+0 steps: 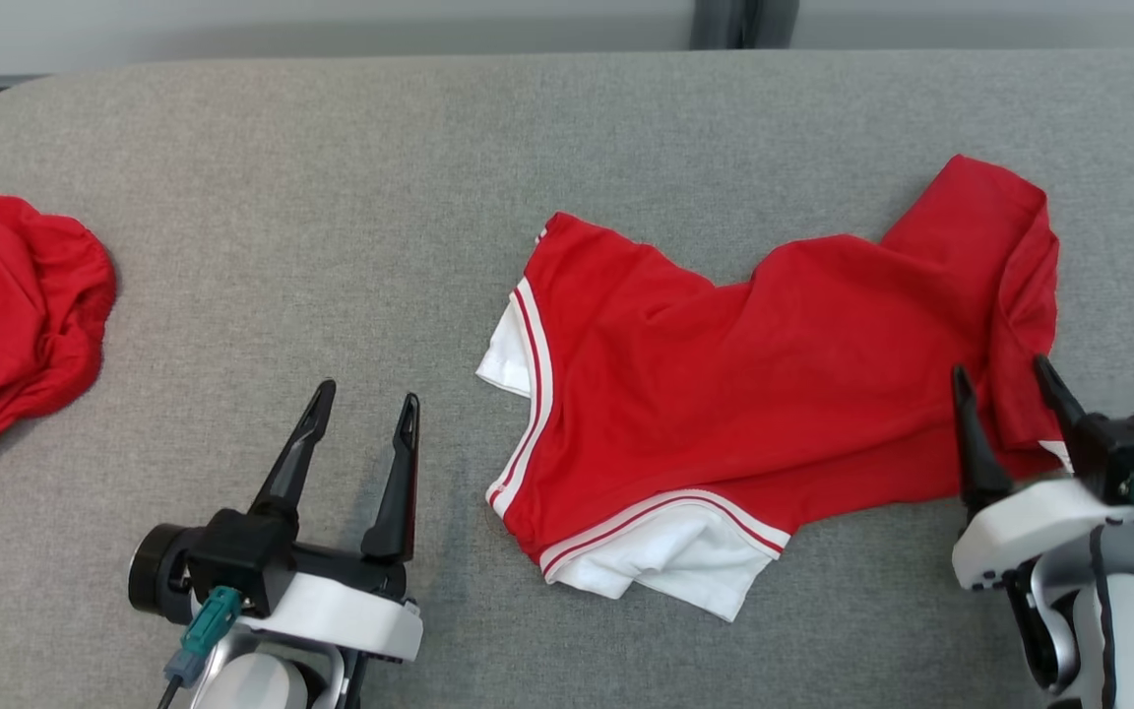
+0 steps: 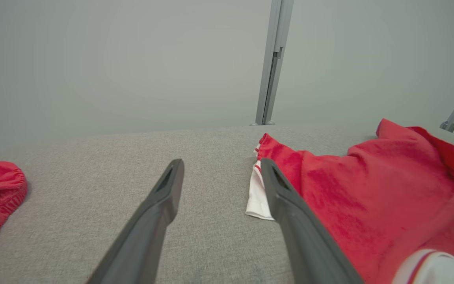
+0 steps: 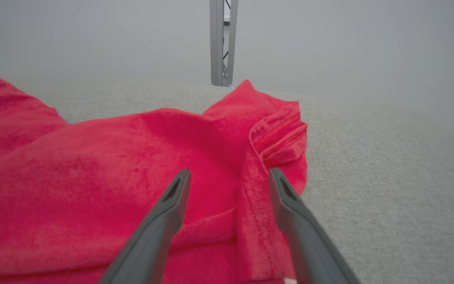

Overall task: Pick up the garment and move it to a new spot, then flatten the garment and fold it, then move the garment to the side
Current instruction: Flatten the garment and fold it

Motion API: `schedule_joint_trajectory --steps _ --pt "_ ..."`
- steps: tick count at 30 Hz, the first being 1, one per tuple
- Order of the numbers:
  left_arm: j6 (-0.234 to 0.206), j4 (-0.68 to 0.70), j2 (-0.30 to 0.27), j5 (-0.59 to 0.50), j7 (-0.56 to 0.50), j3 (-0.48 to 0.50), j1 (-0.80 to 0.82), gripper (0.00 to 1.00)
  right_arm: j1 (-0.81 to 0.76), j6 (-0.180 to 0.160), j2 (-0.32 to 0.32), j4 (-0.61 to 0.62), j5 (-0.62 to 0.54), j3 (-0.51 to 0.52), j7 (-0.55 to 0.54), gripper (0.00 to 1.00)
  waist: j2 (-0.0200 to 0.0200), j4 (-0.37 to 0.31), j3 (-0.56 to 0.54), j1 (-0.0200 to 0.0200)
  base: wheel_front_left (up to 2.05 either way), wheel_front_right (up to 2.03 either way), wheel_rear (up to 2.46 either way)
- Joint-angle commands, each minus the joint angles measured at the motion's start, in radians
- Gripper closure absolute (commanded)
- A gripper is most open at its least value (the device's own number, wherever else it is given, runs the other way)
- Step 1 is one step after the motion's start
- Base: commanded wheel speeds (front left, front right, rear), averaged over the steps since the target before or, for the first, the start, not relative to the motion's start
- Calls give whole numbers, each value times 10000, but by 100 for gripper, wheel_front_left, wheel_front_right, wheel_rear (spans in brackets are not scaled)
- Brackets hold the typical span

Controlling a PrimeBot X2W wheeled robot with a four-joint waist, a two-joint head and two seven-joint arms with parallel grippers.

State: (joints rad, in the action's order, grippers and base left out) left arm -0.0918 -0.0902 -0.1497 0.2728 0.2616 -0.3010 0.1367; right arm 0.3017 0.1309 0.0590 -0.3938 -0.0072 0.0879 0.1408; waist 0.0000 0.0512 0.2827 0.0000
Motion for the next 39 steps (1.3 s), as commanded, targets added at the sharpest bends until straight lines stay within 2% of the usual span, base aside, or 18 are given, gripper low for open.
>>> schedule_joint_trajectory --steps 1,5,14,27,39 --pt "32 -35 -23 -82 47 51 -80 0 -266 -2 -3 248 -44 -18 47 0 0 -44 -136 0 0 0 0" --pt "59 -117 5 -97 47 61 -284 0 -869 -2 -55 947 -59 -114 -73 0 0 -103 -448 0 0 0 0" --pt "-155 -147 -225 -123 47 251 -1018 0 -2130 -2 -56 1973 815 -299 -91 0 0 -263 -1418 0 0 0 0" --pt "-641 282 -548 157 -186 536 -2595 0 -3363 -1 -57 2335 1409 -161 -347 0 0 -480 -2780 0 0 0 0" --pt "-785 689 -717 270 -459 521 -3103 0 -3691 -1 -57 2762 1631 -190 -547 0 0 -413 -3016 0 0 0 0"
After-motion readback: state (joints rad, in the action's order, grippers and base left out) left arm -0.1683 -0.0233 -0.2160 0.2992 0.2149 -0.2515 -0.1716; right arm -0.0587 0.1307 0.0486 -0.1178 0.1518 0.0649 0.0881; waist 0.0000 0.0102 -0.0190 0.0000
